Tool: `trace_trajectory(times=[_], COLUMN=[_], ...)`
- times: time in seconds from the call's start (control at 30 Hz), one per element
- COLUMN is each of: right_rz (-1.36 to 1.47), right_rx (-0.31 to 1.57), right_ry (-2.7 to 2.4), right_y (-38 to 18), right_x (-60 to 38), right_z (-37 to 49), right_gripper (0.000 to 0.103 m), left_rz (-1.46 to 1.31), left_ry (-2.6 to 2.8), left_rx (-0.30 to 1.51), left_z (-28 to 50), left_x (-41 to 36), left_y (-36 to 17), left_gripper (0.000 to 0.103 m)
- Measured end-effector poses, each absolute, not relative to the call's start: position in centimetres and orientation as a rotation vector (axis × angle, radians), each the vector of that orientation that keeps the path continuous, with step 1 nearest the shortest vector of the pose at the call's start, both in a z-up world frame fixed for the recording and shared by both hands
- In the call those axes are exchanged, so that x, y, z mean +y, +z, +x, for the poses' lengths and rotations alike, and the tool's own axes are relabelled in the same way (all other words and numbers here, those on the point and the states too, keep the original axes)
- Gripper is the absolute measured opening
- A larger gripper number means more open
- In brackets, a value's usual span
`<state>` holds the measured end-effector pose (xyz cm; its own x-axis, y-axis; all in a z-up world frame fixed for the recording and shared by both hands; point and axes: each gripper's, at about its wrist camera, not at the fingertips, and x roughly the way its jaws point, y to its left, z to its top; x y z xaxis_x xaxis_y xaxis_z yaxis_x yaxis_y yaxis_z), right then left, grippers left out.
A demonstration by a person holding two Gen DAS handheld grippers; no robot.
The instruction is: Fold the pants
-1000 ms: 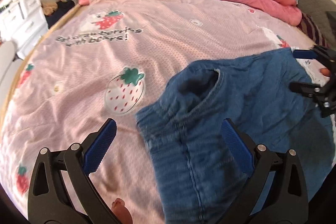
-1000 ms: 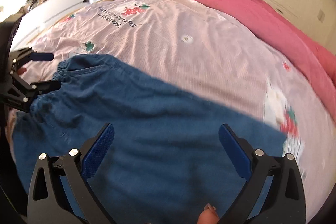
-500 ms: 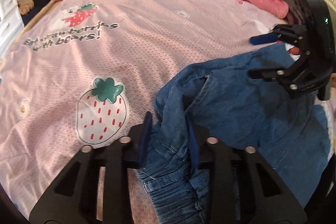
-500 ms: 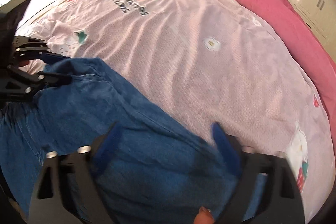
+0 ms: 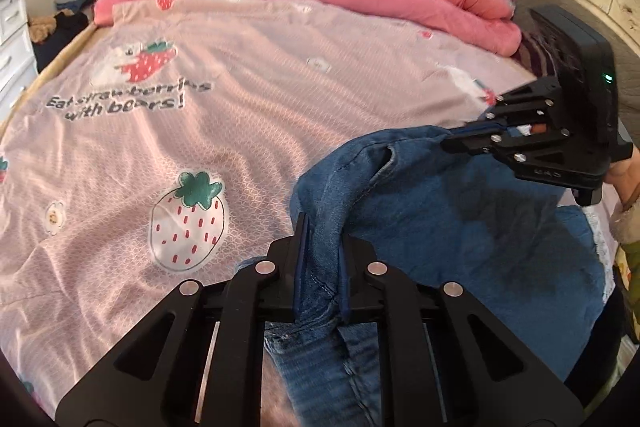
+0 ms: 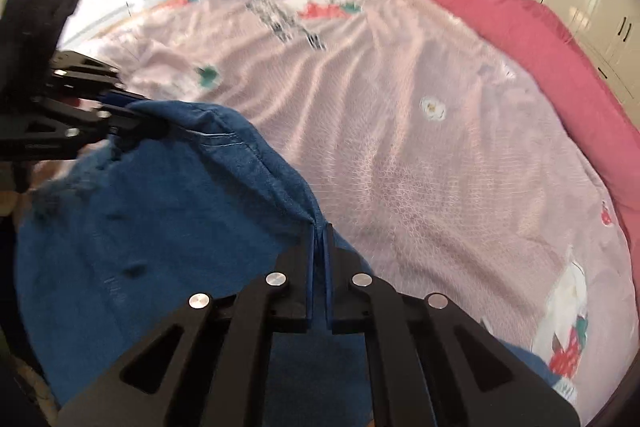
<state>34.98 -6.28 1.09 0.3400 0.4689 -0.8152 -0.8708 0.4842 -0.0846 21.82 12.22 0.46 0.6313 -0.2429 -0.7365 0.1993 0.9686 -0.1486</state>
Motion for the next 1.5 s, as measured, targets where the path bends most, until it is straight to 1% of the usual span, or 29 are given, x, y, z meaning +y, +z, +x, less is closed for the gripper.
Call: trace_trajectory(times=[0.2,0.4,0.5,0.7,0.83,1.03,1.2,1.27,1.3,1.33,1.37,1.43,1.5], right_rz=[-0.5,-0.44,-0.423,-0.398,-0.343,-0.322,-0.294,-0.297,-0.286,-0.277,-0.27,-0.27,-0.263], right_rx=[0.729,0.701,0.705,0.778,0.833,0.886,0.919,0.916,0.917,0.915,0.915,0.915,0.913], right_ry=[0.963,1.017,1.042,1.051,1.053,1.058,1.047,1.044,1.048,1.052,1.057,1.065,1.074], right_y=[4.4,5.6,5.1,2.4,0.6,-1.9,-3.4,-3.4,-3.4,-3.3,-3.2,-3.1,-3.2], right_x=[-9.6,-11.8,-12.3,-12.3,-12.9,-12.9,-12.9,-12.9,-13.0,-13.0,-13.1,-13.0,-12.9], right_z=[29.1,22.3,19.1,14.2,12.4,9.9,9.5,9.3,9.2,9.3,9.2,9.2,9.1], right_gripper=[0.003,0.003,0.003,0.003,0.003,0.004,0.009,0.01,0.012,0.014,0.016,0.022,0.025], left_rz=[-0.051,-0.05,-0.065,-0.021,0.006,0.011,0.022,0.017,0.023,0.025,0.027,0.055,0.043], left_ry=[-0.287,-0.315,-0.32,-0.311,-0.296,-0.291,-0.292,-0.292,-0.287,-0.283,-0.274,-0.197,-0.189], left_rx=[0.771,0.713,0.708,0.737,0.76,0.79,0.786,0.788,0.791,0.79,0.787,0.773,0.772], left_z=[18.0,12.9,10.1,5.6,3.2,1.5,0.7,0.5,0.3,0.2,0.2,-0.2,-0.2], left_x=[11.2,10.0,9.6,8.6,8.3,8.4,8.6,8.8,9.0,9.1,9.3,9.9,10.7], left_y=[2.9,4.3,4.2,2.8,1.6,0.2,0.2,0.4,0.5,0.6,0.8,1.0,1.1], left_gripper=[0.006,0.006,0.006,0.006,0.006,0.006,0.006,0.008,0.009,0.012,0.027,0.05,0.05])
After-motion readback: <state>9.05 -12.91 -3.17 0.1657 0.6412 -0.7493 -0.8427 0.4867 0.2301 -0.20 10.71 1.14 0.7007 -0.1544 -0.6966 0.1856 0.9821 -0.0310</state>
